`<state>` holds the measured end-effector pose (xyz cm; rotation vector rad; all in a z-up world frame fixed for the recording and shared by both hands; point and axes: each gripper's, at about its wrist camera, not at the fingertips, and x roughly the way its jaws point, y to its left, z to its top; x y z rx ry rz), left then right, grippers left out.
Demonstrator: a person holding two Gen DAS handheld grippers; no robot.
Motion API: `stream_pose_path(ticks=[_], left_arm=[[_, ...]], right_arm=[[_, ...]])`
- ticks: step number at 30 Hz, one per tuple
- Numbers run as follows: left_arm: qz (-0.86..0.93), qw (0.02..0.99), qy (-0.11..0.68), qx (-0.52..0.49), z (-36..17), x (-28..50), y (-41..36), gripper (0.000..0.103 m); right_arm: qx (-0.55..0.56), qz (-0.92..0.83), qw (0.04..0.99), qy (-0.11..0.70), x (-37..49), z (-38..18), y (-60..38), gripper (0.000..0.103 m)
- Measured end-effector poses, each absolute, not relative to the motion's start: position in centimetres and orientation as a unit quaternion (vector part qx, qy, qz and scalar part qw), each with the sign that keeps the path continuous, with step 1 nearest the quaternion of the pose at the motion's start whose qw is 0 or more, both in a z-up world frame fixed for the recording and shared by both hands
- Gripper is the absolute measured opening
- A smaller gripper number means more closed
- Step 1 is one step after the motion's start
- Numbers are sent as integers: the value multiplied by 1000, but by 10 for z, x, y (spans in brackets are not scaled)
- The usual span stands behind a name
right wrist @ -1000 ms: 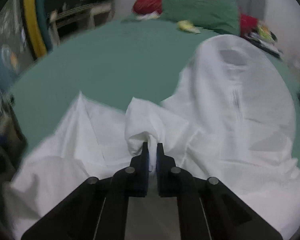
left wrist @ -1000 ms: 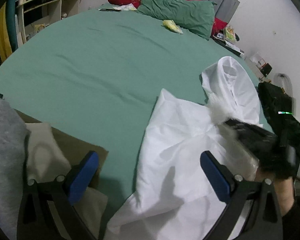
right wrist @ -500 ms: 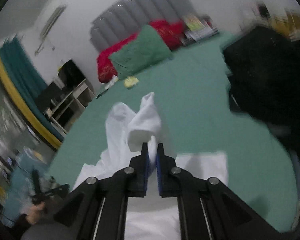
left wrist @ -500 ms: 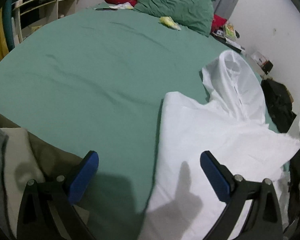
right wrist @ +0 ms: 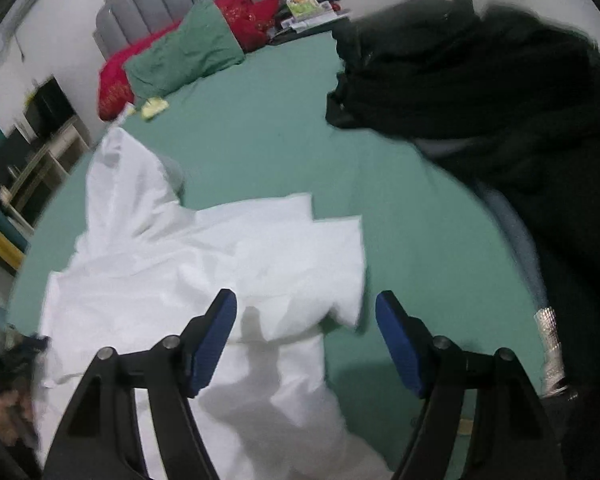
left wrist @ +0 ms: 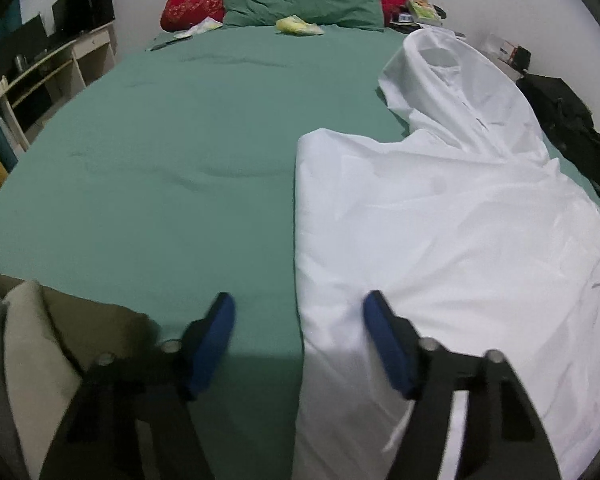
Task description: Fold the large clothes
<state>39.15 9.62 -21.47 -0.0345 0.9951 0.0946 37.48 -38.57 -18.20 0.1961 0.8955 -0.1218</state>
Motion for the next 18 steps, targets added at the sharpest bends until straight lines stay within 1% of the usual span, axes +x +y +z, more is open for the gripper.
stream_pose_path(ticks=[3, 5, 8, 10, 12, 15, 16, 17, 18], left_arm=[[91, 879, 469, 9, -203, 389, 104, 60], [110, 881, 460, -12, -193, 386, 115, 61], [104, 879, 461, -60, -181, 382, 133, 76], [93, 881, 457, -83, -178, 379, 139, 78], [89, 883, 452, -94, -176, 378, 144, 82], [87, 880, 456, -98, -179, 380, 146, 82], [85, 879, 459, -101, -180, 383, 145, 82], [79, 878, 460, -102, -180, 385, 145, 82], [74, 879, 460, -102, -179, 385, 144, 82]], right_arm=[[46, -21, 915, 399, 411, -159, -356, 71], [9, 16, 918, 396, 447, -155, -325, 71], [-54, 52, 917, 391, 496, -163, -280, 71], [-102, 72, 914, 386, 533, -171, -246, 71], [-123, 89, 913, 378, 564, -175, -223, 71], [-158, 101, 907, 378, 606, -185, -193, 69], [-167, 104, 903, 382, 615, -189, -187, 58], [-183, 103, 895, 394, 626, -195, -180, 31], [-198, 93, 889, 403, 631, -198, -177, 15]])
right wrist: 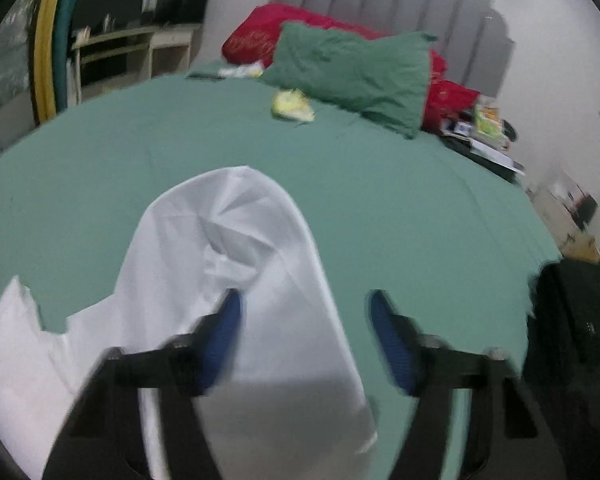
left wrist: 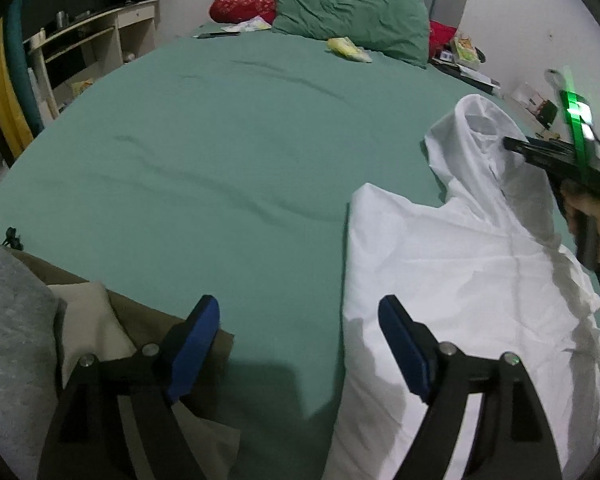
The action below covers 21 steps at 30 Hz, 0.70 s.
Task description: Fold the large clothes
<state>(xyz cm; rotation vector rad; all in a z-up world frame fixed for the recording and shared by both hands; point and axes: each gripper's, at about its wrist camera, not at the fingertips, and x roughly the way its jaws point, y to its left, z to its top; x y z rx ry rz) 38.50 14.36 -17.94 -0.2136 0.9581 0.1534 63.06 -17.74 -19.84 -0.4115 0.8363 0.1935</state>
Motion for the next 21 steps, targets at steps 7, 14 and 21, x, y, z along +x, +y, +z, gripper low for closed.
stream_pose_path(ticks=[7, 14, 21], left_arm=[[63, 884, 449, -113, -172, 379, 141, 82], [46, 897, 427, -107, -157, 367, 131, 82], [23, 894, 433, -109, -159, 361, 114, 82]], right_arm=[[-324, 104, 884, 320, 547, -171, -172, 3], [-468, 145, 835, 249, 384, -169, -179, 3], [-580, 173, 755, 251, 283, -237, -189, 12]])
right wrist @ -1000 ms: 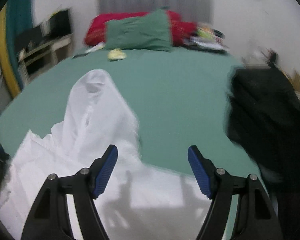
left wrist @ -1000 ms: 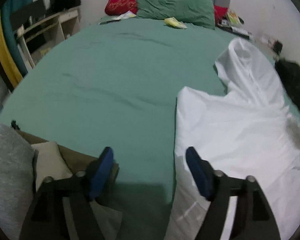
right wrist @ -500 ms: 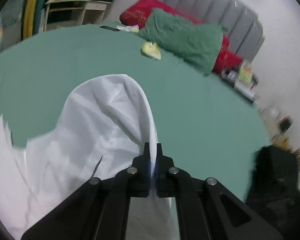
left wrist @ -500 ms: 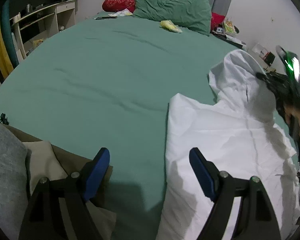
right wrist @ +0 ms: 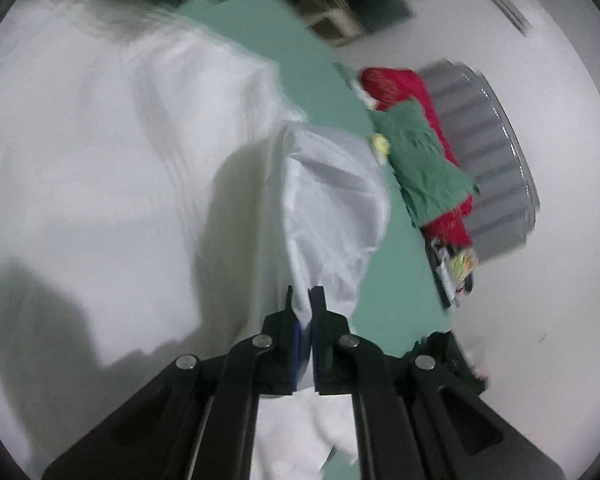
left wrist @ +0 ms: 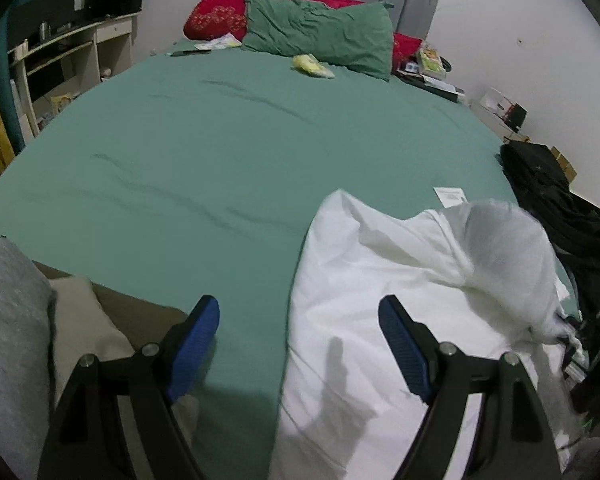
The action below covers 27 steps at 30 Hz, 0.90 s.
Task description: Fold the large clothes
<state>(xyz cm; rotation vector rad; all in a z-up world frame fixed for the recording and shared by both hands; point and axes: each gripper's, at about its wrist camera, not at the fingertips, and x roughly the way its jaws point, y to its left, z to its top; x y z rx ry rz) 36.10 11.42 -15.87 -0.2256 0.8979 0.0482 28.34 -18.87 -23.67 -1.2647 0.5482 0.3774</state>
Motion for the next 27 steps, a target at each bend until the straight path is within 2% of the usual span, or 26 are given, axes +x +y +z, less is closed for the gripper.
stream_pose_path(ticks=[2, 4, 9, 12, 14, 16, 17, 18, 19, 20, 21, 24, 27], left_arm=[[19, 893, 437, -105, -160, 360, 110, 82], [12, 893, 439, -98, -160, 359, 105, 82], [3, 889, 448, -94, -161, 359, 97, 82], [-3, 885, 455, -96, -163, 360, 98, 82], [-2, 885, 455, -100, -162, 359, 99, 82], [-1, 884, 456, -107, -161, 360, 102, 82], [-2, 883, 456, -111, -160, 361, 105, 82], [-3, 883, 455, -115, -160, 362, 107, 82], [-3, 883, 455, -117, -159, 363, 109, 82], [-4, 882, 456, -120, -158, 363, 111, 82], [-4, 882, 455, -122, -158, 364, 112, 82], [-5, 883, 449, -134, -154, 363, 116, 82], [-7, 889, 436, -135, -147, 359, 115, 82]], right_arm=[[-573, 173, 754, 271, 276, -242, -192, 41], [-543, 171, 771, 286, 274, -230, -193, 61], [-447, 191, 814, 319, 282, -175, -187, 68], [-384, 207, 838, 326, 326, -143, -176, 72], [-299, 260, 844, 361, 359, -126, -167, 73], [-263, 307, 814, 418, 382, -132, -149, 76], [-278, 311, 798, 436, 388, -144, -138, 76], [-298, 315, 783, 446, 390, -153, -129, 76], [-323, 325, 761, 460, 389, -165, -121, 61], [-342, 331, 740, 476, 386, -175, -115, 10], [-355, 327, 728, 487, 379, -180, -112, 2], [-416, 308, 725, 455, 369, -167, -111, 2], [-561, 240, 708, 356, 362, -150, -102, 3]])
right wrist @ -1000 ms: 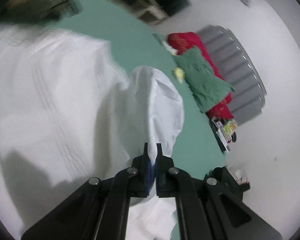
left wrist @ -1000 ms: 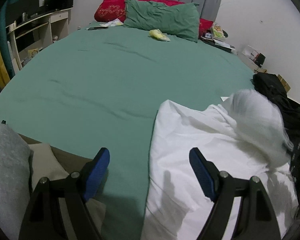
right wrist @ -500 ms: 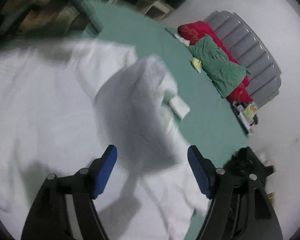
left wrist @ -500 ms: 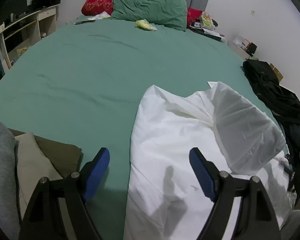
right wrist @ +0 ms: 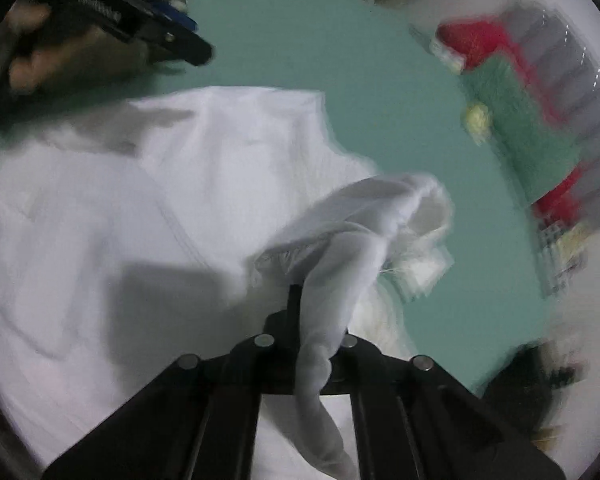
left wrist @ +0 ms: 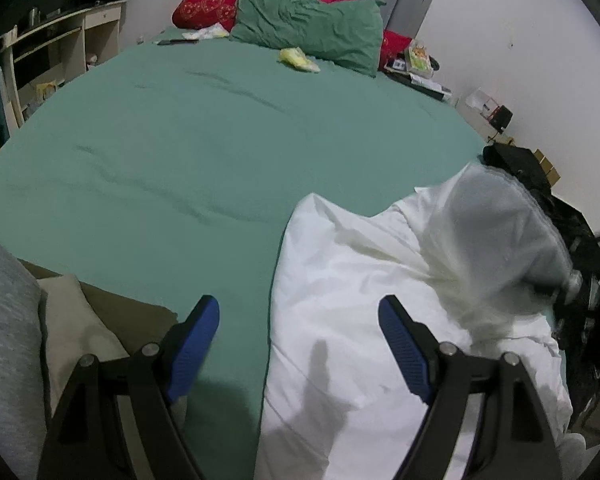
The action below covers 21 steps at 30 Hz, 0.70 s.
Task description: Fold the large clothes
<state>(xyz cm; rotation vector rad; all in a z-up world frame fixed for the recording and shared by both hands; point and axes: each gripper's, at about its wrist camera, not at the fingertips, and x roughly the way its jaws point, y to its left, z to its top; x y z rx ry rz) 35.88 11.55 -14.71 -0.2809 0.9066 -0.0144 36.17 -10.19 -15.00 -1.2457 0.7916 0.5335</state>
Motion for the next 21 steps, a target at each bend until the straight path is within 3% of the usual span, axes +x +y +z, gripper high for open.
stream_pose_path(ticks=[2, 5, 12, 13, 14, 16, 19, 21], left_arm=[[-7, 891, 433, -136, -146, 357, 116, 82], [-6, 889, 436, -136, -147, 358, 113, 82], [-31, 898, 415, -145, -140, 354, 103, 82], [-44, 901, 404, -153, -136, 355, 101, 82], [-56, 907, 388, -157, -129, 356, 95, 82], [-71, 917, 360, -156, -116, 363, 79, 86], [-92, 925, 344, -131, -105, 391, 42, 89], [-82, 921, 367, -104, -112, 414, 23, 89]], right_arm=[[-681, 198, 653, 267, 351, -158, -102, 4], [-766, 177, 588, 191, 336, -195, -115, 4], [-733, 153, 641, 169, 281, -266, -140, 4], [-717, 146, 659, 173, 275, -273, -144, 11], [-697, 138, 680, 181, 270, -275, -148, 35], [-663, 112, 721, 166, 266, -270, -161, 43], [-600, 101, 771, 191, 263, -248, -178, 63], [-544, 123, 799, 223, 257, -227, -194, 67]])
